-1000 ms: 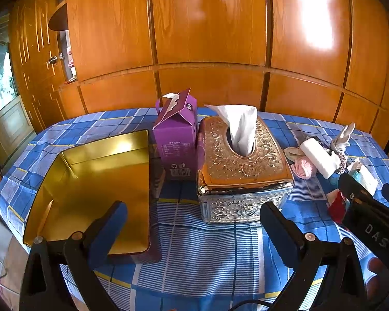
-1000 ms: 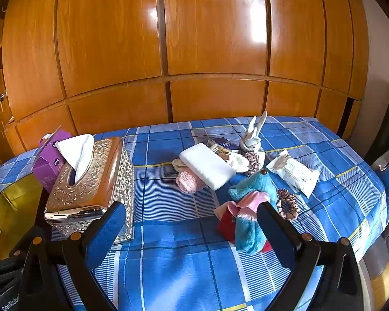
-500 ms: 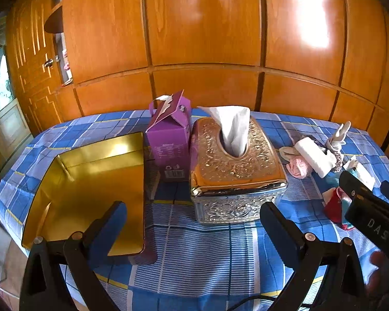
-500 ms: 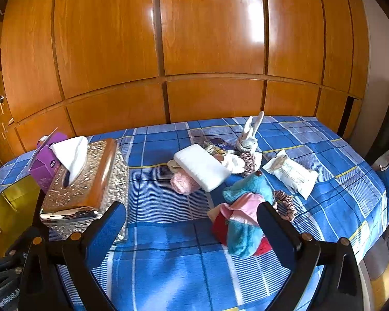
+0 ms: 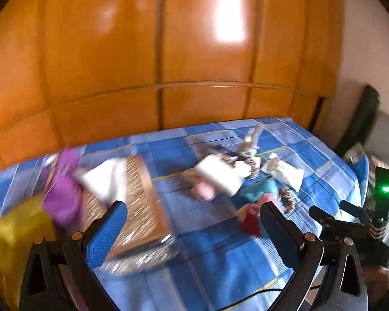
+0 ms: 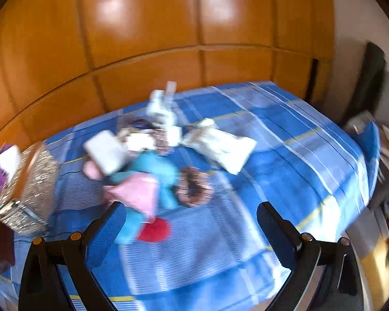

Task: Organize soft objects
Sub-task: 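Grasp the blue teddy bear with left gripper while right gripper nears the red sock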

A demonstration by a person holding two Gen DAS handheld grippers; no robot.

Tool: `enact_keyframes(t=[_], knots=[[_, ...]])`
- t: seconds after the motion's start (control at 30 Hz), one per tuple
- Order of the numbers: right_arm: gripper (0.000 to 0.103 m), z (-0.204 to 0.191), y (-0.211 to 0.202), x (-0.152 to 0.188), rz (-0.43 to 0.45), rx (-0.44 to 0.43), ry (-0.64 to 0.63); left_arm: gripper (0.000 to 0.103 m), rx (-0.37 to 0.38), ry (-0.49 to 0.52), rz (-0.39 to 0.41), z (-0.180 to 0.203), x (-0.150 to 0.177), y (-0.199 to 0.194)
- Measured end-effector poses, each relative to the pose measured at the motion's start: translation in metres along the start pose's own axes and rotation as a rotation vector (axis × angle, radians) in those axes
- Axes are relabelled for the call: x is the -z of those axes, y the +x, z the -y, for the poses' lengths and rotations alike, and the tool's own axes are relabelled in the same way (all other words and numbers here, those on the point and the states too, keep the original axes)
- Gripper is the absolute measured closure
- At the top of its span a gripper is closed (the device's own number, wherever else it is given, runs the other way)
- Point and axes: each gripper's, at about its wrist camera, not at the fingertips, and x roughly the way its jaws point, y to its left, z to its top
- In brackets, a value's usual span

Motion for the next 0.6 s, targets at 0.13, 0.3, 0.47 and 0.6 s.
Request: enact_keyframes(t=[0.13,0.3,0.47,0.6], knots=[[0.000,0.040,0.006,0.000,-0.017,0.040,0.104,0.000,0.131,0.054,-0.090,0.040,-0.008,0.044],[0.000,0.063,0.008,-0.002,-0.028,0.044,0.165,0.000,0.137,0.115,-0.246,0.082,0.001,0.102],[0.000,0.069,0.011,-0.004,-0.042,0.040,0.183,0.014,0.122,0.161,-0.340,0.104,0.009,0.142],[0.000,0.070,0.018,-0.001,-0.068,0.032,0.187,0.025,0.105,0.196,-0.388,0.112,0.016,0.174]])
